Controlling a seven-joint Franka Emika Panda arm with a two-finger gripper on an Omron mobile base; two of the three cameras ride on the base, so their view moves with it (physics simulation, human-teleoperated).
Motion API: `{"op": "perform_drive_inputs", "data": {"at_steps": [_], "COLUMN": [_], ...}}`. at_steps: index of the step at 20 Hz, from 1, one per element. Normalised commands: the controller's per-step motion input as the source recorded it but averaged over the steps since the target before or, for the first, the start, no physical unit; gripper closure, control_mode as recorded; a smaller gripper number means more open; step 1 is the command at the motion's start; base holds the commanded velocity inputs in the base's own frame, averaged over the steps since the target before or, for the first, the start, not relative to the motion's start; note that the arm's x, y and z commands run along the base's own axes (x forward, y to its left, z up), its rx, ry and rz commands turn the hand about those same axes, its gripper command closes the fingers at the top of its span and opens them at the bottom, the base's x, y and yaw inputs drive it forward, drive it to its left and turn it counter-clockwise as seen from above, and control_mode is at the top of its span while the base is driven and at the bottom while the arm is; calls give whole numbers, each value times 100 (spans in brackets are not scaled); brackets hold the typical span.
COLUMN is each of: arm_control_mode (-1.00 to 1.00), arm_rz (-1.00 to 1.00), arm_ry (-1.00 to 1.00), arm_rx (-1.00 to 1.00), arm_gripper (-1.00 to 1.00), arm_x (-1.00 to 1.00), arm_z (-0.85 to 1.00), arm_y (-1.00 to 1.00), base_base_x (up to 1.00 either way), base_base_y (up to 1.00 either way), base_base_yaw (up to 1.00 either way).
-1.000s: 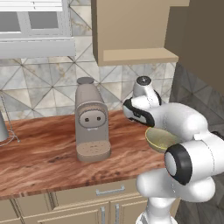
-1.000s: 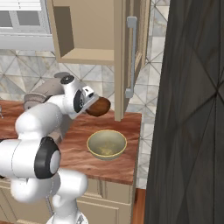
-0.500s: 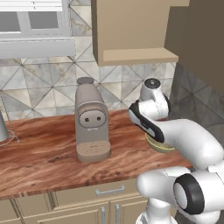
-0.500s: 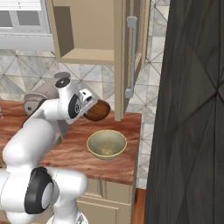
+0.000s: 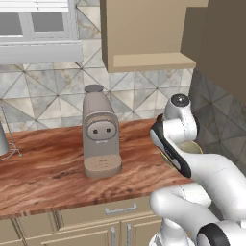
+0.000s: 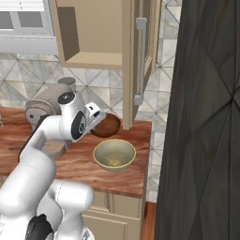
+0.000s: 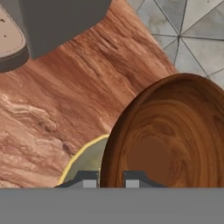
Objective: Pick up the bowls on the counter and stack them on top of one another in the open cabinet. Place the smaller bowl on top of the larger bowl.
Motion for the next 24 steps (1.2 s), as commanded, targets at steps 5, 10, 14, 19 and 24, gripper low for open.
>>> {"op": "perform_drive_inputs", "data": {"at_steps": [5,10,14,19,24], "arm_control_mode": [-100,-100,-100,-100,-100], "arm_rz": [-1,-4,-3,-3,-3], "arm_ry": [0,1,0,0,1], "arm_rx": [0,-1,-1,0,0], "arm_gripper": [100,100,100,100,100], "arm_x": [-44,-36,-31,-16,0], "arm_z": [0,-2,-18,-17,-8], "arm_y": [-20,-10,-3,-5,0], "base_base_x": [0,0,0,0,0], "base_base_y": [0,0,0,0,0], "base_base_yaw": [0,0,0,0,0]}}
